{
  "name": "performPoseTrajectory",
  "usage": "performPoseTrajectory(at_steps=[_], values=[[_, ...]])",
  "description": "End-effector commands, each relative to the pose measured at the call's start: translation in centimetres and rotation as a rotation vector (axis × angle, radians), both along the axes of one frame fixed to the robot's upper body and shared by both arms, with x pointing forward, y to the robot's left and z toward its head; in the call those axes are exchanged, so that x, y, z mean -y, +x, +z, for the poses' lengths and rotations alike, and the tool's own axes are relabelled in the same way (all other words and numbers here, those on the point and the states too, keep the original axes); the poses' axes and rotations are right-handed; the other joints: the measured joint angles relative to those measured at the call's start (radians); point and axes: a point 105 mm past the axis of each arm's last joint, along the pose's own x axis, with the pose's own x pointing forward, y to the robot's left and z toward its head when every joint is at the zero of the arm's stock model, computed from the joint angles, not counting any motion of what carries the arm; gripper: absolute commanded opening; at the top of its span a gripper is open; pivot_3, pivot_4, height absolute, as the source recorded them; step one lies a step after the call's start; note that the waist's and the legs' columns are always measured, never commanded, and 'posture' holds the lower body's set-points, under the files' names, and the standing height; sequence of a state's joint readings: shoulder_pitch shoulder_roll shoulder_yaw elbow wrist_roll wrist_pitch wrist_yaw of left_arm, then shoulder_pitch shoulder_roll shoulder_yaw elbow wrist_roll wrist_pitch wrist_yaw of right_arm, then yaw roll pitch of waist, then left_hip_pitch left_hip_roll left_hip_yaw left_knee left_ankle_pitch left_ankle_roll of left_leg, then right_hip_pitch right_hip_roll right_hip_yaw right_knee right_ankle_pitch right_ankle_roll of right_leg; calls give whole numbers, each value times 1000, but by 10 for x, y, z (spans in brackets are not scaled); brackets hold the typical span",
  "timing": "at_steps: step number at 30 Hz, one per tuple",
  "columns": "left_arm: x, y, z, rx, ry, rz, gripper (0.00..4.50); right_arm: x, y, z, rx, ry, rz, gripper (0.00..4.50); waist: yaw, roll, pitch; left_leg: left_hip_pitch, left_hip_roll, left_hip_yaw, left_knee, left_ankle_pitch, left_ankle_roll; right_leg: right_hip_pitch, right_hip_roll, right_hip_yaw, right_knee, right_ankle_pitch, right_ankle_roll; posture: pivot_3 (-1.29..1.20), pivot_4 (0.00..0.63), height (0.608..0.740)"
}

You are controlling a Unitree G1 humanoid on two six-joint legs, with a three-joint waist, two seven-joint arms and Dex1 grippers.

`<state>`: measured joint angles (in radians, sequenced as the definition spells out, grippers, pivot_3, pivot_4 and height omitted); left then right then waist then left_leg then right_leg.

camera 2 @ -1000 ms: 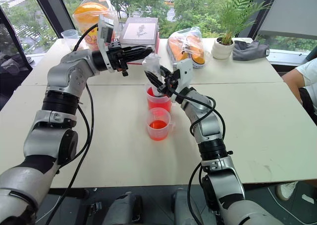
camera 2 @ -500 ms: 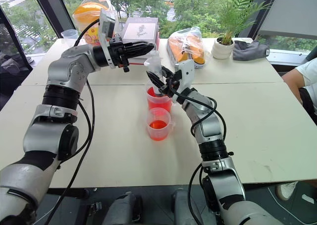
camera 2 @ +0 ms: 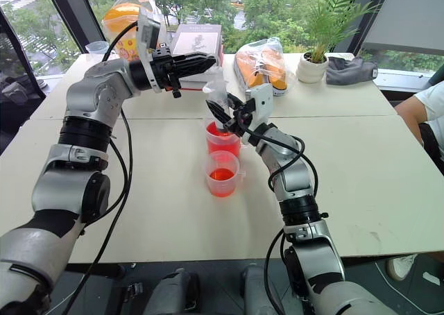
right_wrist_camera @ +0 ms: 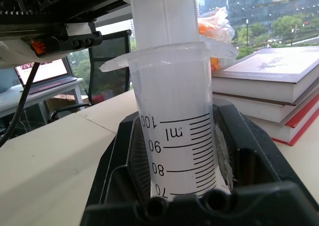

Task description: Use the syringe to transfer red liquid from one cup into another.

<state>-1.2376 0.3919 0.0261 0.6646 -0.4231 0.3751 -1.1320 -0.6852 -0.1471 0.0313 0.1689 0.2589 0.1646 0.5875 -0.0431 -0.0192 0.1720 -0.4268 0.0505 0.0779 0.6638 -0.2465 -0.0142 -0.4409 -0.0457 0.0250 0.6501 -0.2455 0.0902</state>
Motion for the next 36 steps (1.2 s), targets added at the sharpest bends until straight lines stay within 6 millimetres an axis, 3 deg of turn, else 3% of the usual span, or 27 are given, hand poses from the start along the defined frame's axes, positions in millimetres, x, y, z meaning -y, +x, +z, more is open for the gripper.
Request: performPoseTrajectory(at_steps=[1, 8, 11, 17, 25, 27, 33, 36], values=[[-6, -16, 65, 217, -117, 16, 82, -19, -9, -16, -33, -69, 92, 1375, 0, 0, 0, 0, 0, 0, 0, 0, 0, 0, 0, 0, 0, 0, 0, 0, 150, 740], [-3, -19, 55, 181, -91, -15, 82, -18, -9, -9, -14, -66, 89, 1375, 0, 0, 0, 0, 0, 0, 0, 0, 0, 0, 0, 0, 0, 0, 0, 0, 150, 740], [-1, -20, 43, 146, -57, -37, 1177, -15, -8, 8, 29, -51, 78, 1375, -1, 0, 0, 0, 0, 0, 0, 0, 0, 0, 0, 0, 0, 0, 0, 0, 150, 740], [-7, -23, 29, 143, -7, -43, 4169, -4, -4, 36, 79, -10, 42, 1375, 0, 0, 0, 0, 0, 0, 0, 0, 0, 0, 0, 0, 0, 0, 0, 0, 150, 740], [-26, -29, 19, 115, 18, -18, 4169, 11, 3, 52, 104, 21, -11, 1375, 0, 0, 0, 0, 0, 0, 0, 0, 0, 0, 0, 0, 0, 0, 0, 0, 150, 740], [-31, -29, 21, 114, 8, -2, 4169, 16, 0, 65, 118, 57, -12, 1375, 0, 0, 0, 0, 0, 0, 0, 0, 0, 0, 0, 0, 0, 0, 0, 0, 150, 740], [-46, -31, 21, 100, -12, 43, 4169, 32, -37, 112, 146, 222, 91, 1375, 1, 0, 0, 0, 0, 0, 0, 0, 0, 0, 0, 0, 0, 0, 0, 0, 150, 740], [-47, -32, 17, 92, -13, 48, 4169, 38, -56, 115, 114, 271, 149, 1375, 2, 0, 0, 0, 0, -1, 0, 0, 0, 0, 0, 0, 0, 0, 0, 0, 150, 740]])
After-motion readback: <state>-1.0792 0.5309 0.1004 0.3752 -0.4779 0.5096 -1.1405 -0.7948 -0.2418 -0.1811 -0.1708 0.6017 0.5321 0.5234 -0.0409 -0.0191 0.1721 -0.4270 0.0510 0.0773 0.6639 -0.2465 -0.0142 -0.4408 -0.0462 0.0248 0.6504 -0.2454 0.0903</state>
